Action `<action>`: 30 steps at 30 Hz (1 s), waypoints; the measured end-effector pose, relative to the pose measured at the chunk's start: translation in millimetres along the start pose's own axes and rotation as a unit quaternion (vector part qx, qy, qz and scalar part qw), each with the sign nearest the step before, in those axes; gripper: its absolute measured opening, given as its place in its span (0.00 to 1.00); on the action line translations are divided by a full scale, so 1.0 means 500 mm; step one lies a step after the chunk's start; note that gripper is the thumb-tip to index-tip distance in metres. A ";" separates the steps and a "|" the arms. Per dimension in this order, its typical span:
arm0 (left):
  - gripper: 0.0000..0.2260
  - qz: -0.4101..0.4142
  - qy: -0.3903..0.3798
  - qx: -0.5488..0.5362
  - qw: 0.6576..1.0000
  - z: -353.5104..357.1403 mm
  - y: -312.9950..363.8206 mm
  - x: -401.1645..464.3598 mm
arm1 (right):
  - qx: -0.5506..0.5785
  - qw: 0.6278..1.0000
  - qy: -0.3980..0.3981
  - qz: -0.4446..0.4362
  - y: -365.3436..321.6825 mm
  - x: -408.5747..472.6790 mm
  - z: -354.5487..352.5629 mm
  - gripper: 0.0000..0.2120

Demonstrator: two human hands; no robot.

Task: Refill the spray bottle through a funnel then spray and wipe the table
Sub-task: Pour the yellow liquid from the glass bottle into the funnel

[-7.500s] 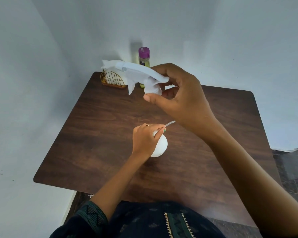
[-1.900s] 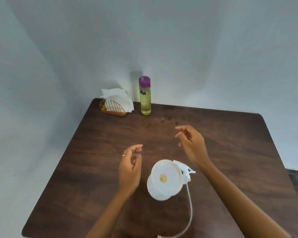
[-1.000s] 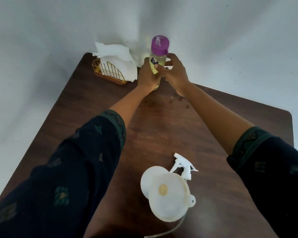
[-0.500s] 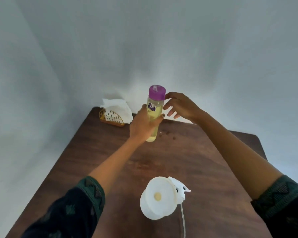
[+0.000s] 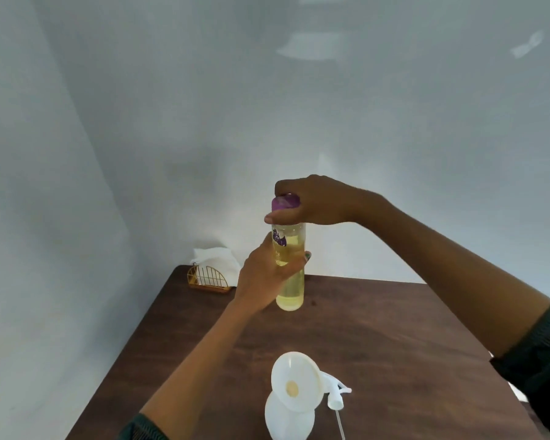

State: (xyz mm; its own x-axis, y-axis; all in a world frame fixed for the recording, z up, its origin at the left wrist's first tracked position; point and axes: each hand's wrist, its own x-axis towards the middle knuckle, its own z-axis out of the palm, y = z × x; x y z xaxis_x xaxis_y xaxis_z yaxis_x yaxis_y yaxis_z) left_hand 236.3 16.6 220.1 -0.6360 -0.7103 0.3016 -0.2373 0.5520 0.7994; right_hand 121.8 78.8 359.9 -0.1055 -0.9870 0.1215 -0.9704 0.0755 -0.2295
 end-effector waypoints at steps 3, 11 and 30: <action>0.20 0.009 -0.030 -0.008 0.999 -0.007 0.015 -0.014 | 0.056 0.990 -0.122 -0.031 -0.004 -0.016 -0.044 0.11; 0.22 0.028 -0.062 -0.009 0.998 0.002 0.022 -0.042 | -0.099 0.984 -0.125 0.080 -0.043 -0.052 -0.079 0.32; 0.20 0.023 -0.082 -0.029 0.996 0.007 0.018 -0.063 | -0.007 0.965 -0.262 -0.007 -0.055 -0.073 -0.090 0.19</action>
State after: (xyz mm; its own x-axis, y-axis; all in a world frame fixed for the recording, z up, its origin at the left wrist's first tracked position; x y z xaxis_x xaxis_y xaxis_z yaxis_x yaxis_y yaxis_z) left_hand 251.6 45.4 215.8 -0.7572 -0.6020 0.2534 -0.1659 0.5524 0.8169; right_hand 142.3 119.2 405.3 0.0294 -0.9239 -0.3816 -0.9740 0.0593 -0.2188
